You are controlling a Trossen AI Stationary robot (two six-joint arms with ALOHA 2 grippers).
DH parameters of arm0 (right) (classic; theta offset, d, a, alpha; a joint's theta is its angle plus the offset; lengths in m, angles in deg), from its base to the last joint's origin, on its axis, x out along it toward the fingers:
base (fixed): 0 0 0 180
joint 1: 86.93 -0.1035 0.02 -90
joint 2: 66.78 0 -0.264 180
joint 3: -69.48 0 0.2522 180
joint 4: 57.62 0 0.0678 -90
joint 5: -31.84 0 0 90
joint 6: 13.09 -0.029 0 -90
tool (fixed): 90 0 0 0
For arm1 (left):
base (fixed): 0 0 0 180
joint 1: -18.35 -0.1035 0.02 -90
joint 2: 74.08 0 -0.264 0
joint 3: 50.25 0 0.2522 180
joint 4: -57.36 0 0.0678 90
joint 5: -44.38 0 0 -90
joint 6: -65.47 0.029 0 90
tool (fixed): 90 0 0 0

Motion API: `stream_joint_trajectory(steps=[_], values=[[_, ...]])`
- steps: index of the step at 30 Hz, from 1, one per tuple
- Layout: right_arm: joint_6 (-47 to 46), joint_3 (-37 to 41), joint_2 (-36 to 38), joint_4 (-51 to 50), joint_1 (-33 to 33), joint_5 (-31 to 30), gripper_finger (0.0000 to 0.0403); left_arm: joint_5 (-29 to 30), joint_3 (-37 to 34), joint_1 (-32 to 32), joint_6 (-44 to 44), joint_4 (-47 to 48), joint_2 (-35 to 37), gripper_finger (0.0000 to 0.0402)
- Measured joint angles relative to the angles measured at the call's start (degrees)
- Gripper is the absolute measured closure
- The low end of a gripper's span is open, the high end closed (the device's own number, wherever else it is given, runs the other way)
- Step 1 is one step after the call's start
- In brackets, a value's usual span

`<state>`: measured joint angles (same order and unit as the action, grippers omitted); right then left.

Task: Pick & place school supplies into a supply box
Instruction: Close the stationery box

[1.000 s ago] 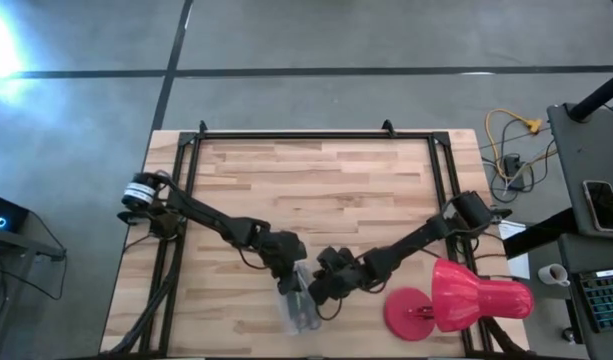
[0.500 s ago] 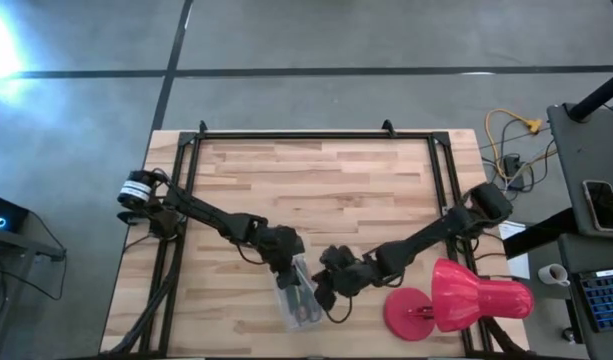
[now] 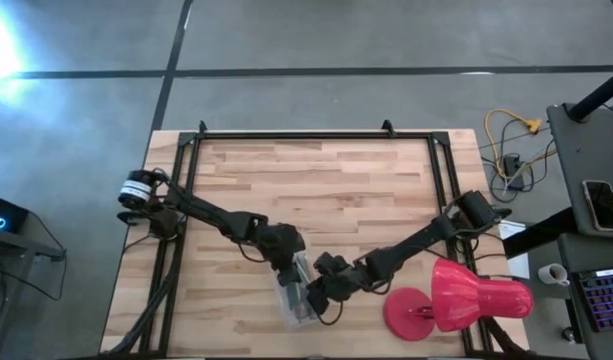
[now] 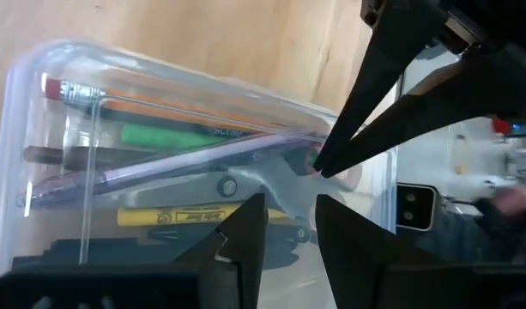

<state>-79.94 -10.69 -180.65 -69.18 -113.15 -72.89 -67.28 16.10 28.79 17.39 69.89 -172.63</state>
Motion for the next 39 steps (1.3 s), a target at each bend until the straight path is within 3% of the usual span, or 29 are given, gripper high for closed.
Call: stream_joint_trajectory(steps=[5, 9, 13, 20, 26, 34, 39], values=[[7.0, 0.6, 4.6, -4.4, -0.4, -8.4, 0.0394, 3.5, -0.1, -0.2, 1.5, 2.2, 2.4, 0.0315], [6.1, 0.3, 9.2, -13.7, -0.3, -13.2, 0.0394, 4.1, -0.4, -0.1, 2.2, 5.3, 2.4, 0.0327], [2.1, 1.2, 8.5, -19.3, 0.1, -11.2, 0.0394, 3.8, -1.3, 0.0, 2.3, 5.6, 2.4, 0.0332], [2.4, 1.8, 3.1, -5.6, 2.4, -5.4, 0.0394, 3.0, -0.4, -0.1, 2.5, 6.0, 2.7, 0.0332], [4.3, -2.5, 0.6, -7.0, 3.0, -2.6, 0.0394, 2.1, -0.5, -0.2, 2.5, 5.8, 2.5, 0.0332], [2.6, -4.6, 4.6, -25.1, 2.8, -15.4, 0.0394, 5.7, 0.0, -0.3, 4.6, 6.3, 4.9, 0.0332], [4.0, -4.5, 8.1, -31.5, 2.9, -20.2, 0.0394, 12.8, 1.0, -0.3, 8.5, 6.3, 10.0, 0.0332]])
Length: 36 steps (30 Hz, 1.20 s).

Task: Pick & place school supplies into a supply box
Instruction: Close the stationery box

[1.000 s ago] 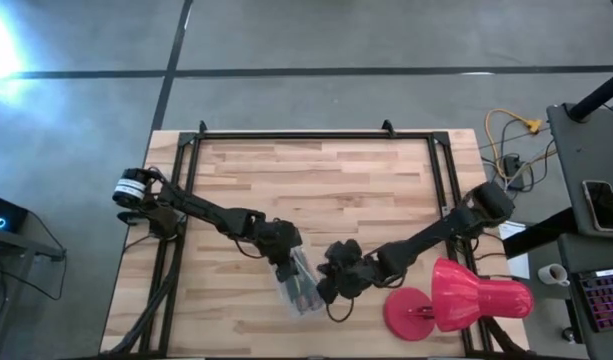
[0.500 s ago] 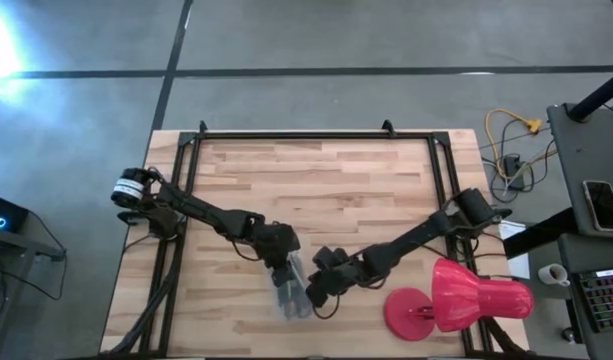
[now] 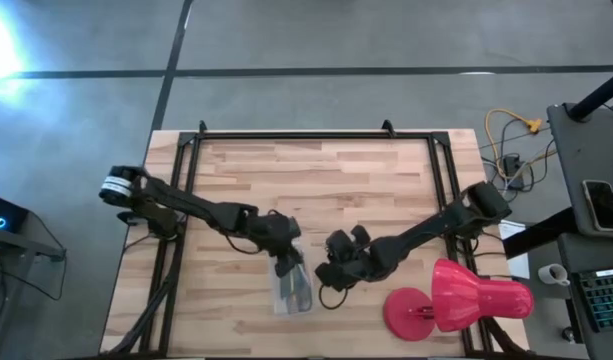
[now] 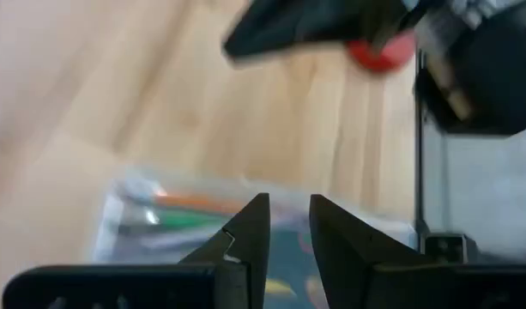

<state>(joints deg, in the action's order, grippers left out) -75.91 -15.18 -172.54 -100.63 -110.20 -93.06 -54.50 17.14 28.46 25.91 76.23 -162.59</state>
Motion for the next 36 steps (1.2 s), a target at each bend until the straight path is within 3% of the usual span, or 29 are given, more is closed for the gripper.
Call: stream_joint_trajectory(steps=[6, 13, 24, 28, 36], values=[[0.8, 0.1, 1.9, -2.1, 0.6, -0.4, 0.0394, 9.1, -0.1, 0.1, 3.1, 4.6, 8.3, 0.0332], [0.4, 0.3, 2.2, -2.0, 0.6, 3.1, 0.0394, 6.7, -0.1, 3.1, -0.5, 8.1, 12.0, 0.0332], [-4.1, 2.5, 2.1, 0.0, 0.6, 6.8, 0.0394, -1.5, 0.6, 4.3, -1.0, -0.9, -7.4, 0.0332], [-4.5, 6.0, 1.9, 9.7, 0.3, 9.4, 0.0394, -8.8, 0.8, 2.8, -0.8, -2.1, -12.7, 0.0332], [-8.0, 15.5, 1.8, 28.6, -0.7, 12.1, 0.0394, -10.4, 0.5, 2.5, 0.5, 0.3, -12.2, 0.0332]])
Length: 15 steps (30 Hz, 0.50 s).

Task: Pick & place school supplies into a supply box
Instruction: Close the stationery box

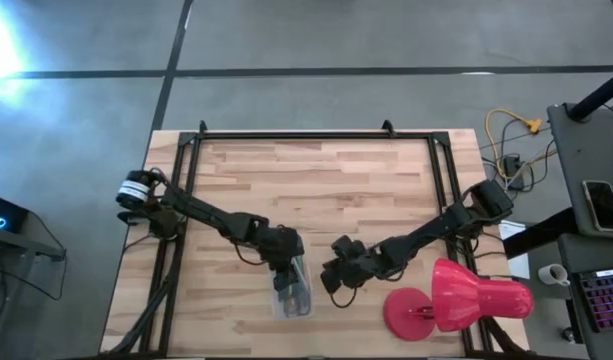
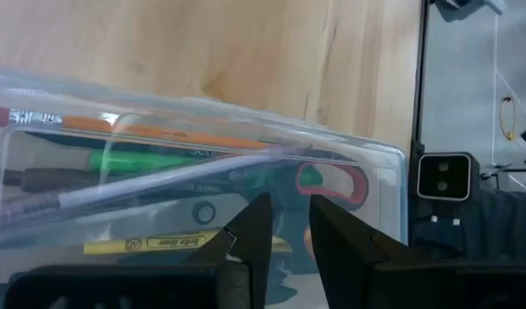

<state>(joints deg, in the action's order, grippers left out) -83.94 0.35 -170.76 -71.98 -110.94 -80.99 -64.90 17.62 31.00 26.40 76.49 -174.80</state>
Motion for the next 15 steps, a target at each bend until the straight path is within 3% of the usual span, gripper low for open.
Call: stream_joint_trajectory(steps=[4, 7, 15], values=[[-2.7, 5.3, -1.8, 13.0, 0.7, 7.5, 0.0394, -1.1, -0.1, -0.5, 0.0, 1.1, 0.0, 0.0332], [-3.6, 6.5, -4.3, 22.6, 0.8, 8.8, 0.0394, -1.5, -0.3, -1.6, 0.0, 1.1, -0.1, 0.0332], [-2.8, 0.8, -10.3, 23.3, 1.6, 7.7, 0.0394, -7.2, -0.5, -5.9, -0.1, 1.6, -0.2, 0.0332]])
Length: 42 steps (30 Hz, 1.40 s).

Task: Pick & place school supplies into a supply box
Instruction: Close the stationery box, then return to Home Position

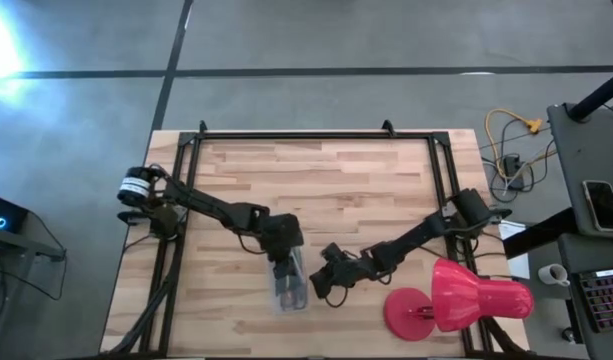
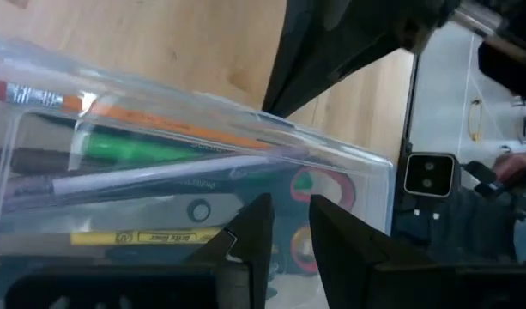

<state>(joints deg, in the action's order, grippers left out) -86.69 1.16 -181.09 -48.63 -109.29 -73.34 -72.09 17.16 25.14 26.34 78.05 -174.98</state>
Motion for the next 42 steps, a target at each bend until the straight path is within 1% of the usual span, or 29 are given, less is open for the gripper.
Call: stream_joint_trajectory(steps=[3, 7, 10, 14, 16, 19, 21, 23, 25, 28, 30, 32, 35, 37, 40, 42], values=[[2.5, -2.3, -1.3, -0.6, 0.5, 0.1, 0.0394, -0.9, -0.1, -0.4, 0.0, 0.8, 0.0, 0.0332], [3.7, -2.7, -1.2, -1.8, 0.9, -0.3, 0.0394, -0.9, 0.0, -0.5, 0.4, 2.7, 0.0, 0.0332], [2.8, -2.5, -0.5, -7.4, 1.1, -3.6, 0.0394, -0.9, 0.0, -0.6, 1.0, 3.7, 0.2, 0.0332], [1.7, -2.3, 1.2, -15.7, 1.0, -6.0, 0.0394, 0.3, 0.0, -1.2, 1.1, 3.4, 2.3, 0.0332], [2.7, -2.3, 2.3, -18.3, 0.8, -7.8, 0.0394, 2.6, 0.3, -1.6, 1.3, 3.2, 4.2, 0.0332], [6.7, -2.4, 5.5, -20.4, 1.1, -10.7, 0.0394, 10.0, 1.1, -1.8, 3.9, 4.5, 7.7, 0.0332], [11.5, -2.4, 7.1, -22.7, 1.6, -12.2, 0.0394, 14.3, 2.2, -1.8, 6.7, 4.5, 10.5, 0.0332], [18.0, -2.4, 9.0, -25.5, 2.5, -12.0, 0.0394, 18.0, 3.1, -1.8, 8.6, 3.0, 14.0, 0.0332], [21.9, -2.3, 11.6, -29.0, 3.5, -12.0, 0.0394, 20.8, 3.6, -2.0, 9.4, 3.1, 16.4, 0.0332], [23.0, -2.3, 16.5, -34.2, 5.1, -12.1, 0.0394, 25.2, 3.5, -2.0, 10.7, 4.1, 19.5, 0.0332], [24.5, -2.3, 20.1, -37.5, 5.7, -12.3, 0.0394, 28.3, 3.5, -1.8, 11.1, 6.1, 22.1, 0.0332], [27.5, -2.3, 24.1, -39.1, 6.1, -12.7, 0.0394, 30.0, 3.5, -1.3, 11.2, 9.3, 24.7, 0.0332], [34.6, -2.3, 29.9, -40.4, 6.5, -13.4, 0.0394, 31.4, 1.8, -0.4, 10.8, 12.0, 28.1, 0.0332], [37.8, -2.3, 34.3, -40.6, 6.6, -13.4, 0.0394, 32.1, 0.8, 0.0, 8.9, 11.9, 30.3, 0.0332], [36.4, -2.3, 41.7, -40.6, 6.2, -13.3, 0.0394, 33.0, -0.7, 0.0, 7.1, 11.6, 33.8, 0.0332], [37.2, -2.3, 46.2, -40.7, 5.6, -13.0, 0.0394, 33.1, -1.6, -0.1, 7.1, 11.7, 35.4, 0.0332]])
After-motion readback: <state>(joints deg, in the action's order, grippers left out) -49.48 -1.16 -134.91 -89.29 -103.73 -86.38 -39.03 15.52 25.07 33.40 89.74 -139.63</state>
